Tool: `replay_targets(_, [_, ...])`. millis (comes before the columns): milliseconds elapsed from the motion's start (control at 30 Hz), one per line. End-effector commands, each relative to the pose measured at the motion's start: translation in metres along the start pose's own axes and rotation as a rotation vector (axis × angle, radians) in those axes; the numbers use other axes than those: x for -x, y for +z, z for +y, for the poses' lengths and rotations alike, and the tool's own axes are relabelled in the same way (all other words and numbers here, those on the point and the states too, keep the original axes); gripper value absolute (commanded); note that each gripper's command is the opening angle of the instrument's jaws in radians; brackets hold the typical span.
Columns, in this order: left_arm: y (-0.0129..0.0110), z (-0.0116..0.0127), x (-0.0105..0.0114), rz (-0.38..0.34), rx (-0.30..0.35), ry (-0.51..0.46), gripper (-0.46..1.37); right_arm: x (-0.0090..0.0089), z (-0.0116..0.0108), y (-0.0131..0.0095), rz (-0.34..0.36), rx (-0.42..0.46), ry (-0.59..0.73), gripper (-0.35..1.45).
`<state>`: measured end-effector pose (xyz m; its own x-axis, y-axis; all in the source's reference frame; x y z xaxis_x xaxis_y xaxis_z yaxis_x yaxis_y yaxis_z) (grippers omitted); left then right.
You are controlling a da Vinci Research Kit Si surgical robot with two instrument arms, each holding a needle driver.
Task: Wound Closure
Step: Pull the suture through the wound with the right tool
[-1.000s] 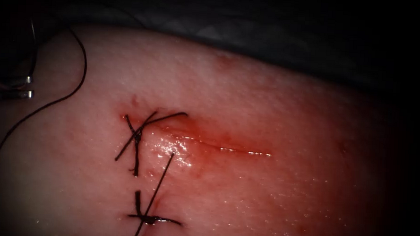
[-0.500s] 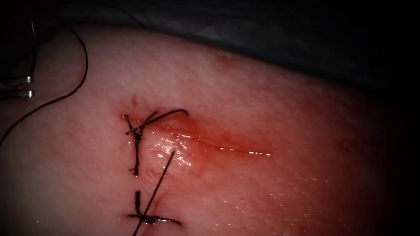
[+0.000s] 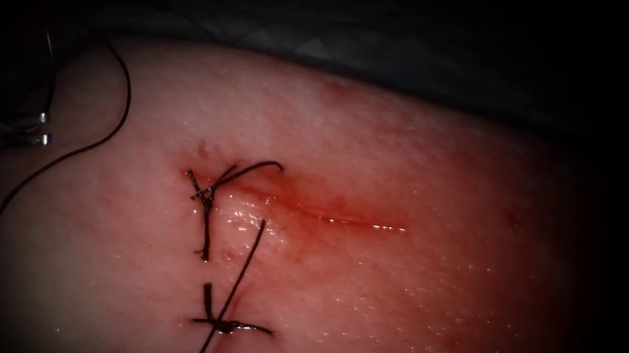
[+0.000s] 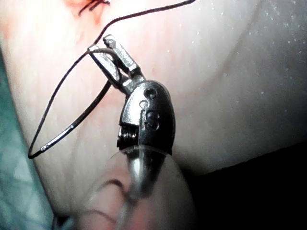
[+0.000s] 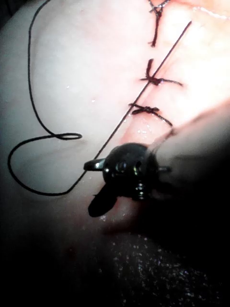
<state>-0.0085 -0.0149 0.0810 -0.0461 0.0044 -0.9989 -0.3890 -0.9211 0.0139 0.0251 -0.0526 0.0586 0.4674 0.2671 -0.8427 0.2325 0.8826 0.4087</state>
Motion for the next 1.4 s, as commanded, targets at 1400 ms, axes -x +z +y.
replay_targets(1400, [0.0005,0.0006,0.0001,0.001,0.009,-0.002,-0.35,0.0238,0.0256,0.0023,-0.146,0.492,-0.198,1.11])
